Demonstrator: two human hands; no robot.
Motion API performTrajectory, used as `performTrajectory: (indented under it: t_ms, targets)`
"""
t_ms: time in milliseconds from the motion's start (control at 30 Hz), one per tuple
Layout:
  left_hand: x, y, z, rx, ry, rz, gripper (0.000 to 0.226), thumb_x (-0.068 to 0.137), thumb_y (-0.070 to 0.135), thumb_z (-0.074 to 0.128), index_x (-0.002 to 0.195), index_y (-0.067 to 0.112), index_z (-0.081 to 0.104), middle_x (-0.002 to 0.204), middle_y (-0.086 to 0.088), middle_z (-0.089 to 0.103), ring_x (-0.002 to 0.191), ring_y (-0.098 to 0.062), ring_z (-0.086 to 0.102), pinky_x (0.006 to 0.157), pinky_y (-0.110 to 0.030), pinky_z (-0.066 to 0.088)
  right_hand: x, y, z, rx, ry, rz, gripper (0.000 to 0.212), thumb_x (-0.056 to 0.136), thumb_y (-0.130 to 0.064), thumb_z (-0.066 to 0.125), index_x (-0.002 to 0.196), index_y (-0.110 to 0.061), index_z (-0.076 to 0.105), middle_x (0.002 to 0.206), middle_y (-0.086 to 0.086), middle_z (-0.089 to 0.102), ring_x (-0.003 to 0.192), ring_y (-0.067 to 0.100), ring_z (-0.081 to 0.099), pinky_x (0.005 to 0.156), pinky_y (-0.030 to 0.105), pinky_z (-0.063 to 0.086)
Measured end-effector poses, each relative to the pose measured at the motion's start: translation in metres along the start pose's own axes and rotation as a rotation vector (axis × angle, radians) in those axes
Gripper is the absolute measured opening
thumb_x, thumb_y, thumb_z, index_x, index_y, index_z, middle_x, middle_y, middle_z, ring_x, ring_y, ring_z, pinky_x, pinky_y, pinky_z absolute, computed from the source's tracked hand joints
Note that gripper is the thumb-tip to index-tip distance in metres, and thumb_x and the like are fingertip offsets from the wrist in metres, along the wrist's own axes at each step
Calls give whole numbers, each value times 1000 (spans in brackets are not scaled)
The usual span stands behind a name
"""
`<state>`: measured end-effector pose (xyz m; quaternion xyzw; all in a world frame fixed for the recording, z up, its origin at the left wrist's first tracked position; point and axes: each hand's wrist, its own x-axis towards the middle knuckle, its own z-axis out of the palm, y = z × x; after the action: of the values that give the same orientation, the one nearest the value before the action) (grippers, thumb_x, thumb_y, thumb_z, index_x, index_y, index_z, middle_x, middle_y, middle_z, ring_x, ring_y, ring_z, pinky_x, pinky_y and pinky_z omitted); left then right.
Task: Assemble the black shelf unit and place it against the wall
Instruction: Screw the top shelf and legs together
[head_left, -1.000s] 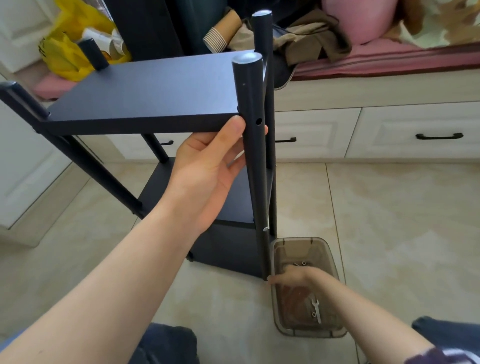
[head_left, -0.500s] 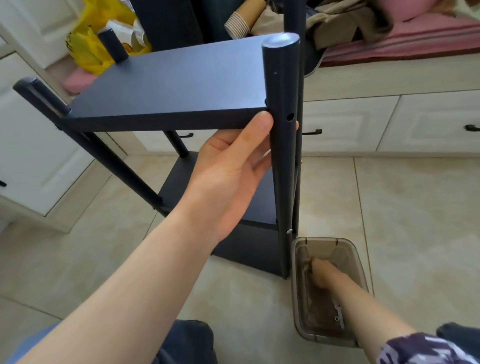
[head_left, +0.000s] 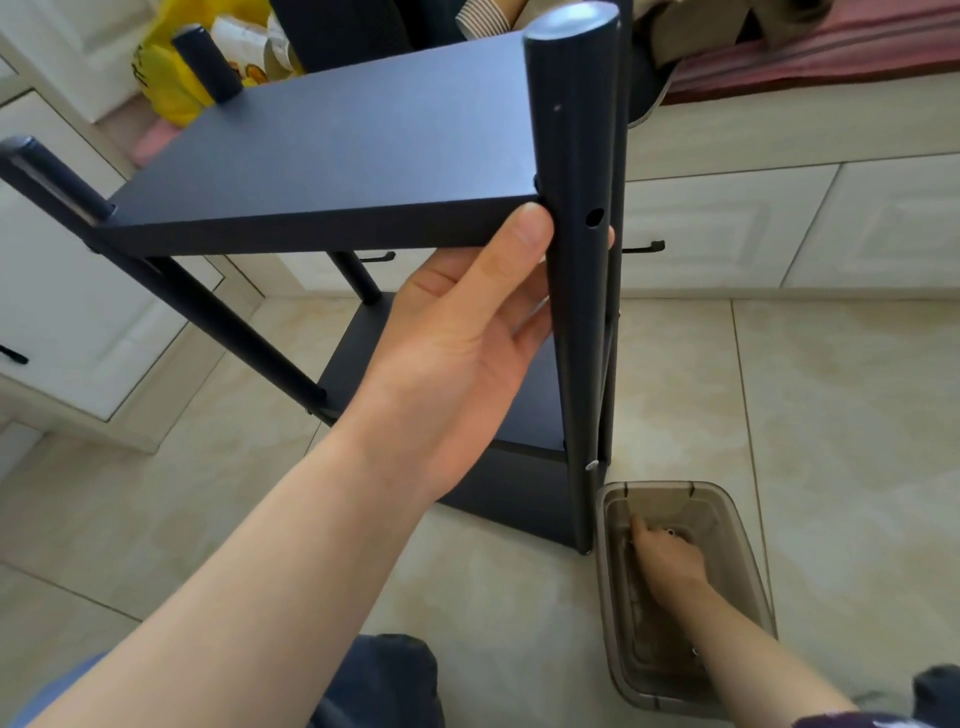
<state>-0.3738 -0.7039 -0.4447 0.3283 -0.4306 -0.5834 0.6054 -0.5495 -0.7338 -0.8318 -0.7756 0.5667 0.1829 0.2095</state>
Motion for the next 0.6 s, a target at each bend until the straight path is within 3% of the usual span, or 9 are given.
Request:
performTrajectory:
  t_ms: [167, 300, 433, 500, 600]
  targets:
    - [0, 0, -1, -3, -7, -8, 27, 96, 26, 55, 90, 27, 81, 101, 9, 77, 108, -12, 69, 94, -27, 53, 0, -7, 4, -86, 7, -44, 49, 99, -9, 47, 146, -10, 34, 137, 11, 52, 120, 29, 59, 95, 40, 51]
    - [1, 0, -4, -10, -2, -18, 29, 100, 23, 54, 91, 25, 81, 101, 7, 76, 109, -13, 69, 96, -29, 53, 2, -6, -3, 12, -22, -20, 37, 98, -8, 46, 135, -8, 47, 131, 11, 58, 117, 29, 60, 95, 38, 50]
    - [1, 0, -4, -28, -5, -33, 28, 99, 22, 54, 91, 22, 81, 101, 5, 76, 106, -13, 70, 94, -28, 53, -4, -4, -22, 161, -63, -94, 16, 95, -12, 52, 110, -12, 60, 117, 11, 66, 104, 27, 65, 78, 28, 50]
    - [1, 2, -2, -37, -7, -28, 22, 95, 24, 60, 89, 22, 81, 101, 5, 77, 106, -13, 70, 93, -27, 54, -13, -6, -38, 227, -82, -126, 9, 92, -14, 56, 101, -16, 58, 108, 7, 67, 98, 26, 66, 73, 27, 49]
    - [-2, 4, 2, -47, 6, -19, 16, 86, 25, 66, 89, 21, 81, 102, 3, 77, 107, -16, 70, 95, -29, 54, -31, -17, -72, 256, -197, -154, 34, 86, -13, 62, 119, -16, 52, 111, 4, 62, 94, 24, 67, 78, 34, 60]
